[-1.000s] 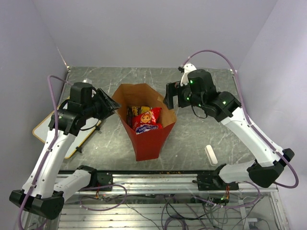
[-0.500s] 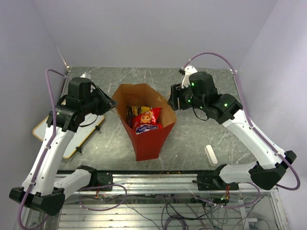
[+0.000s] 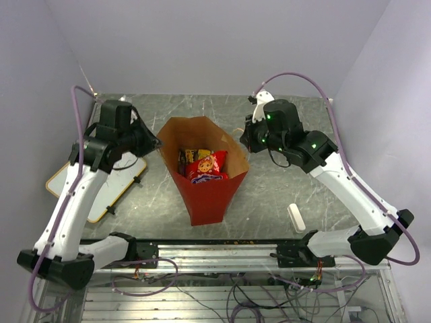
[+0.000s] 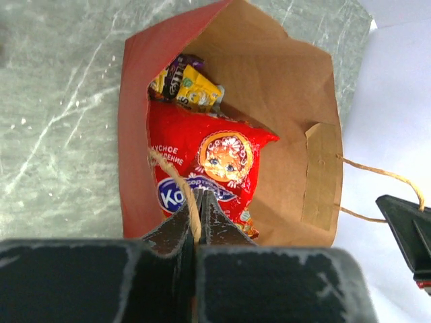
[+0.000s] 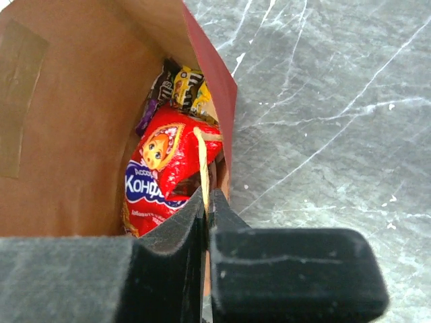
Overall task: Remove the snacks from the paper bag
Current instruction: Adjust the paper bag at the center of the board.
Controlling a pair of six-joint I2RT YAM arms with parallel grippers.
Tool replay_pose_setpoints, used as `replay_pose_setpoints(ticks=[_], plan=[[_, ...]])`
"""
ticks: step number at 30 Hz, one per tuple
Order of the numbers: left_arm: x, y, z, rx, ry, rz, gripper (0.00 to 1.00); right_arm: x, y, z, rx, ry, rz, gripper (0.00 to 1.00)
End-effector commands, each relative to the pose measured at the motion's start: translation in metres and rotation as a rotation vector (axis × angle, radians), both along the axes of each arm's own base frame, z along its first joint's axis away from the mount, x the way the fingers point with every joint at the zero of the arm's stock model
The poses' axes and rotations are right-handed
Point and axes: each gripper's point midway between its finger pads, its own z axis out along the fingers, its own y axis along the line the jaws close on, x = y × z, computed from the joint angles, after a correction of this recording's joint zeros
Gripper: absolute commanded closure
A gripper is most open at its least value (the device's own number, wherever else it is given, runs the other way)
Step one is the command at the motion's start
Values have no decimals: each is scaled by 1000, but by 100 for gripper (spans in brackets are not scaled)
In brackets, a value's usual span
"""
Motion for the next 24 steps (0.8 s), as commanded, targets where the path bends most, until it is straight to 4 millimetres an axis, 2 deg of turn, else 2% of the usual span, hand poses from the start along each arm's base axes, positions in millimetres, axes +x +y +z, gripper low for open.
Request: replay_pose_setpoints(ticks=[1,8,12,14,16,17,18,19,21,24], plan=[[34,1,34,68,-84,-19,93,7,3,22,16,-62,13,100],[111,-7,78,167,-170,-93,93,3,20,21,65,-45,86,100],[149,-13,92,160,-232,-165,93,-1,33,24,121,-36,134,100],[158,-28,96,115,-267,-235,93,-7,40,22,150,-20,173,100],[162,-44,93,41,-274,-291,93,-23,48,14,182,10,256,100],[163,-53,93,-12,-282,-316,93,-38,56,11,212,32,349,100],[160,-63,83,-71,-263,-351,93,-51,60,-3,216,64,421,100],[159,-69,87,-110,-282,-364,93,-62,62,-12,226,88,467,100],[158,-75,80,-146,-281,-371,93,-73,59,-28,232,137,485,100],[152,-84,81,-153,-288,-397,93,-86,55,-39,233,176,501,100]])
